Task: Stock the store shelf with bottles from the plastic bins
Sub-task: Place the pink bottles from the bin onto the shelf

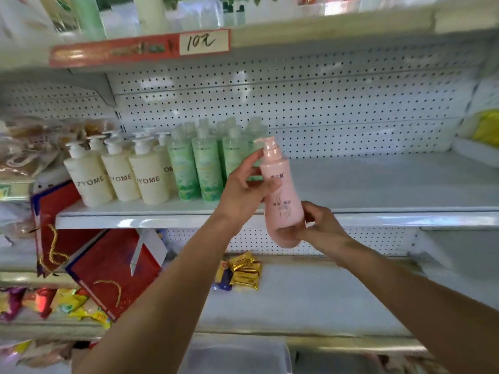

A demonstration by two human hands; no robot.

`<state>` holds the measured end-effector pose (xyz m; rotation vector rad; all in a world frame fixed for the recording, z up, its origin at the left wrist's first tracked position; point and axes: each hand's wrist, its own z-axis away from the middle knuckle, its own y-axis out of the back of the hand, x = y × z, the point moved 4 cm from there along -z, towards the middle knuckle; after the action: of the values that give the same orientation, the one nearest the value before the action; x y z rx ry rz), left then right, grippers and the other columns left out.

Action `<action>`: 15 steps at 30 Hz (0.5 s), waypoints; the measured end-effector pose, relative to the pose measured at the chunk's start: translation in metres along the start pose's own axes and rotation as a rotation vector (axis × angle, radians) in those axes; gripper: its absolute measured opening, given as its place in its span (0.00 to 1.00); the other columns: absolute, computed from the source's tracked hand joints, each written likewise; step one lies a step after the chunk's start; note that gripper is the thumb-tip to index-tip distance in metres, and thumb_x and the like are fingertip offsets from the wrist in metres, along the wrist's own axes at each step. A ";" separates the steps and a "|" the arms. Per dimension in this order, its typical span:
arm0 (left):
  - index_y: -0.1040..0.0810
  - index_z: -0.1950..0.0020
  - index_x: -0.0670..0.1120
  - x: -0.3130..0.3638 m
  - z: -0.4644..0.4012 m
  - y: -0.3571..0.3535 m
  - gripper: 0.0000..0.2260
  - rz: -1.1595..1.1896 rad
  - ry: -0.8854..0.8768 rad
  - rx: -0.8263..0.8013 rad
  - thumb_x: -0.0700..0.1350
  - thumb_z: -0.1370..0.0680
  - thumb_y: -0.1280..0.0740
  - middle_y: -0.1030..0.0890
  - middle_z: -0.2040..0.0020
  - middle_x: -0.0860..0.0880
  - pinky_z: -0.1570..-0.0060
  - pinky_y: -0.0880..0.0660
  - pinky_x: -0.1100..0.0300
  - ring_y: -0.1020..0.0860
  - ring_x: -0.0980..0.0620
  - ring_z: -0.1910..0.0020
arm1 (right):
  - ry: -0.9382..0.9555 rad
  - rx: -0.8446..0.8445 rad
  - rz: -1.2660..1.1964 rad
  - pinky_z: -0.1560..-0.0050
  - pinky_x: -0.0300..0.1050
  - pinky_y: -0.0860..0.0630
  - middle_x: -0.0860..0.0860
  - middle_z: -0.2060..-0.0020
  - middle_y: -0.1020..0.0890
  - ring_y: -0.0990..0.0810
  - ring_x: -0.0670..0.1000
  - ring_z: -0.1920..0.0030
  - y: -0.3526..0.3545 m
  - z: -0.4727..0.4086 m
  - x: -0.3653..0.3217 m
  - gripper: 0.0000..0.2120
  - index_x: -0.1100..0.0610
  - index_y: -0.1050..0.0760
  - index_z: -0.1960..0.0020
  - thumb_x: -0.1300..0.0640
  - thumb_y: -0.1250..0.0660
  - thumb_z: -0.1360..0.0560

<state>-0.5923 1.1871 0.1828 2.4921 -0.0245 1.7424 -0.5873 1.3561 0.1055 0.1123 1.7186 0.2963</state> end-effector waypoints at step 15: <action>0.29 0.38 0.50 0.012 -0.109 -0.049 0.19 -0.235 -0.044 0.029 0.38 0.25 0.29 0.22 0.45 0.47 0.51 0.20 0.55 0.20 0.48 0.48 | 0.054 0.156 0.122 0.63 0.34 0.27 0.48 0.54 0.21 0.22 0.44 0.56 0.052 -0.105 -0.006 0.29 0.56 0.29 0.42 0.60 0.19 0.37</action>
<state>-0.6871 1.2468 0.2279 2.4376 0.2803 1.6041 -0.6945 1.3903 0.1395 0.3268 1.7910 0.2561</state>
